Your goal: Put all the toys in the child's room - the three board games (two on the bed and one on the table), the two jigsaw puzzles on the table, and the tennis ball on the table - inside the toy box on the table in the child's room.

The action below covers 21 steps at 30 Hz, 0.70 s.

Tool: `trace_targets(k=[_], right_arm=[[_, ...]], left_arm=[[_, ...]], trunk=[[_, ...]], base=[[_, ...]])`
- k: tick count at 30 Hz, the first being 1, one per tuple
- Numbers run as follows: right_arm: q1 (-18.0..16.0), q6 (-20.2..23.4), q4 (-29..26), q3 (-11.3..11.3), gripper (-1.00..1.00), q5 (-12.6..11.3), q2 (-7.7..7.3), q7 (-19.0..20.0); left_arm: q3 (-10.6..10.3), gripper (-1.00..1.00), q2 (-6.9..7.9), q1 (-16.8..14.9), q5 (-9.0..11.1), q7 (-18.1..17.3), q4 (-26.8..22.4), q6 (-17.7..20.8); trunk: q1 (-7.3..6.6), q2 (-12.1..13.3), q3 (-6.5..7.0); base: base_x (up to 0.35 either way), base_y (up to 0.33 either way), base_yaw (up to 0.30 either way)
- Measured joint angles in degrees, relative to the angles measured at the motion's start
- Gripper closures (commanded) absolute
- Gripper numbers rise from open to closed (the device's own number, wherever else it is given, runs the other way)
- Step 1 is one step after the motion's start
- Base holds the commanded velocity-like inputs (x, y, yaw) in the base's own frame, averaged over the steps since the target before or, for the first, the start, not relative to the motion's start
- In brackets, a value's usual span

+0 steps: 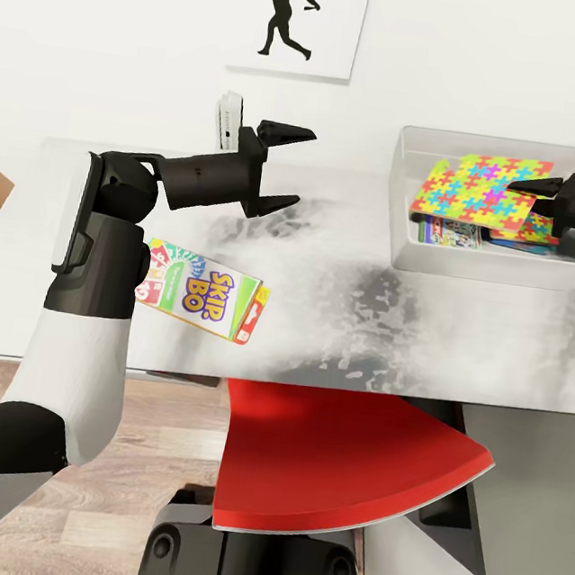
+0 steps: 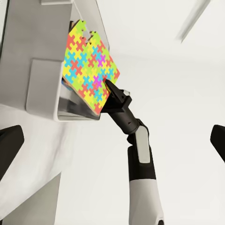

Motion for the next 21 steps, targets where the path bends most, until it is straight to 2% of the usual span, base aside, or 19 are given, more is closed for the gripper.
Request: trace_targets(k=[21], right_arm=[[-1.3,0.0,0.0,-0.2,1.00,0.0,-2.35,-0.2]], left_arm=[[0.0,-1.00,0.00,-0.1,-0.1,0.0,0.1,0.0]], trunk=[[0.00,0.0,-0.44]], base=[[0.000,0.000,0.000]])
